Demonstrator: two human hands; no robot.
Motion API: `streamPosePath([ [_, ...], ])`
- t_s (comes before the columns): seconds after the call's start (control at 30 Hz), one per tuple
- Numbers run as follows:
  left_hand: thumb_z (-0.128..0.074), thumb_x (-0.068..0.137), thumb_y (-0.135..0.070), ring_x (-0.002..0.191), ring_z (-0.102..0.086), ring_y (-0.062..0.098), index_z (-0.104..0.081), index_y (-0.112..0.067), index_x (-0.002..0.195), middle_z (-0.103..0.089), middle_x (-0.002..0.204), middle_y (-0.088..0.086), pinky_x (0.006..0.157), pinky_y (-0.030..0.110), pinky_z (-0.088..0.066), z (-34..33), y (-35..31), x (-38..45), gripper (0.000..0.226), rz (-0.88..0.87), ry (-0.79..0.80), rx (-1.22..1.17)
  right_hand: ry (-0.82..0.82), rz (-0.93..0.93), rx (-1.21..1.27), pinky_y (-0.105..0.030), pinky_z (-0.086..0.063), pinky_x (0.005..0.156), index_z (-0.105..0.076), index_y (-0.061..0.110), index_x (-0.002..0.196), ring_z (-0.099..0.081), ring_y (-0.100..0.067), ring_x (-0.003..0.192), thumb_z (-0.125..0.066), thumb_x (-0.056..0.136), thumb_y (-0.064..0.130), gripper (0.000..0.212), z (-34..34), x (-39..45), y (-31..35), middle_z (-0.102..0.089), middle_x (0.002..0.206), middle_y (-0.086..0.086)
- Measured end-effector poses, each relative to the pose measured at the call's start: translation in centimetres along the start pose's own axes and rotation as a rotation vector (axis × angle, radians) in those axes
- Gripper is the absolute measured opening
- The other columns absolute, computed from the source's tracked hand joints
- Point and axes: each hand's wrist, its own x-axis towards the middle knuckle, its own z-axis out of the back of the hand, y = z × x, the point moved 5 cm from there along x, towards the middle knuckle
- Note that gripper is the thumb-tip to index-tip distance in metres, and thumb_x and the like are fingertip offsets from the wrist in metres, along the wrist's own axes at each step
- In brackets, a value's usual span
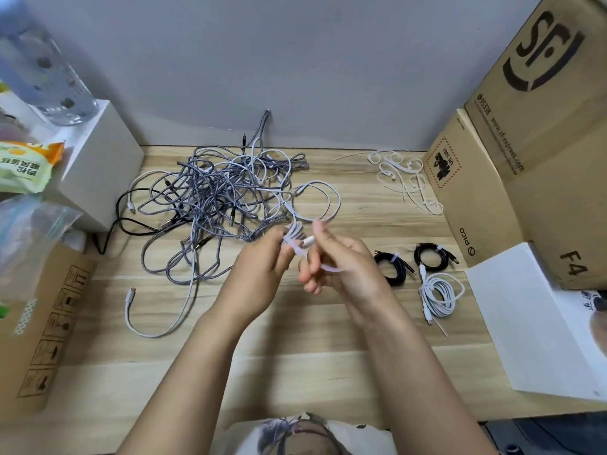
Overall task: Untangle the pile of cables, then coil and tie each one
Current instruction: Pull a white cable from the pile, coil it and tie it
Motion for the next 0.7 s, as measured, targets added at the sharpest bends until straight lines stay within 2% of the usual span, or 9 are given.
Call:
streamPosePath([
  [0.07, -0.045, 0.094, -0.034, 0.063, -0.044, 0.011, -0.047, -0.019, 0.078, -0.048, 0.064, -0.005, 0.061, 0.033, -0.037, 0.3, 0.2, 0.1, 0.022, 0.030, -0.031, -0.115, 0.007, -0.021, 0.023, -0.019, -0.041, 0.041, -0.053, 0.013, 0.051, -0.050, -0.013, 0.038, -0.057, 0.085, 0.029, 0.037, -0.1, -0.3, -1.0, -0.057, 0.049, -0.004],
  [0.17, -0.045, 0.087, -0.043, 0.063, -0.043, 0.014, -0.052, -0.014, 0.083, -0.048, 0.063, -0.008, 0.063, 0.039, -0.042, 0.6, 0.3, 0.2, 0.030, 0.039, -0.032, -0.157, 0.028, -0.047, 0.087, -0.019, -0.046, 0.044, -0.049, 0.008, 0.080, -0.056, -0.012, 0.040, -0.054, 0.090, 0.007, 0.011, 0.1, -0.3, -2.0, -0.061, 0.051, -0.003],
  [0.23, -0.045, 0.087, -0.044, 0.062, -0.046, 0.012, -0.051, -0.021, 0.082, -0.052, 0.062, -0.012, 0.063, 0.037, -0.041, 0.6, 0.3, 0.2, 0.025, 0.034, -0.012, -0.148, 0.042, -0.064, 0.092, -0.020, -0.048, 0.045, -0.044, 0.009, 0.090, -0.058, -0.013, 0.042, -0.053, 0.090, 0.001, 0.012, 0.4, -0.2, -2.4, -0.063, 0.053, -0.004],
  [0.3, -0.043, 0.087, -0.044, 0.064, -0.053, 0.015, -0.048, -0.028, 0.081, -0.056, 0.062, -0.009, 0.064, 0.036, -0.042, 0.4, 0.2, -0.1, 0.017, 0.023, 0.014, -0.091, 0.068, -0.087, 0.024, -0.019, -0.051, 0.048, -0.049, 0.006, 0.087, -0.060, -0.012, 0.046, -0.051, 0.092, 0.000, 0.008, 0.6, 0.0, -2.7, -0.065, 0.055, -0.004],
  [0.37, -0.044, 0.089, -0.045, 0.066, -0.056, 0.020, -0.046, -0.032, 0.082, -0.057, 0.064, -0.006, 0.064, 0.037, -0.043, -0.1, 0.1, -0.4, 0.015, 0.021, 0.046, -0.052, 0.066, -0.123, -0.045, -0.018, -0.052, 0.049, -0.054, 0.005, 0.083, -0.060, -0.009, 0.046, -0.048, 0.094, -0.001, 0.014, 0.6, 0.1, -3.0, -0.064, 0.055, -0.002],
  [0.43, -0.047, 0.095, -0.038, 0.062, -0.052, 0.014, -0.047, -0.028, 0.085, -0.056, 0.062, -0.007, 0.062, 0.034, -0.040, -0.4, 0.1, -0.6, 0.014, 0.028, 0.060, -0.047, 0.043, -0.133, -0.093, -0.016, -0.045, 0.042, -0.055, 0.006, 0.080, -0.053, -0.006, 0.040, -0.044, 0.096, -0.002, 0.021, 0.6, 0.1, -3.0, -0.061, 0.053, 0.001],
  [0.53, -0.047, 0.096, -0.027, 0.057, -0.047, 0.002, -0.047, -0.019, 0.081, -0.056, 0.061, -0.008, 0.059, 0.027, -0.038, -0.6, 0.0, -0.7, 0.017, 0.059, 0.068, -0.091, 0.025, -0.168, -0.118, -0.012, -0.023, 0.034, -0.051, 0.010, 0.075, -0.030, 0.000, 0.031, -0.040, 0.098, 0.001, 0.027, 0.5, -0.1, -3.1, -0.045, 0.048, 0.004],
  [0.6, -0.047, 0.097, -0.026, 0.056, -0.043, 0.006, -0.047, -0.017, 0.076, -0.053, 0.063, -0.008, 0.059, 0.030, -0.037, -0.7, 0.2, -0.8, 0.022, 0.106, 0.061, -0.147, 0.020, -0.216, -0.135, -0.011, -0.015, 0.032, -0.048, 0.013, 0.072, -0.019, 0.001, 0.031, -0.038, 0.099, 0.008, 0.029, 0.3, -0.1, -3.3, -0.035, 0.043, 0.007],
  [0.7, -0.046, 0.096, -0.034, 0.053, -0.037, 0.013, -0.046, -0.017, 0.070, -0.049, 0.057, -0.004, 0.052, 0.029, -0.033, -0.7, 0.2, -0.7, 0.031, 0.150, 0.049, -0.269, 0.002, -0.241, -0.133, -0.012, -0.012, 0.032, -0.042, 0.015, 0.064, -0.015, 0.000, 0.031, -0.037, 0.095, 0.012, 0.032, -0.1, -0.3, -3.3, -0.028, 0.039, 0.010],
])
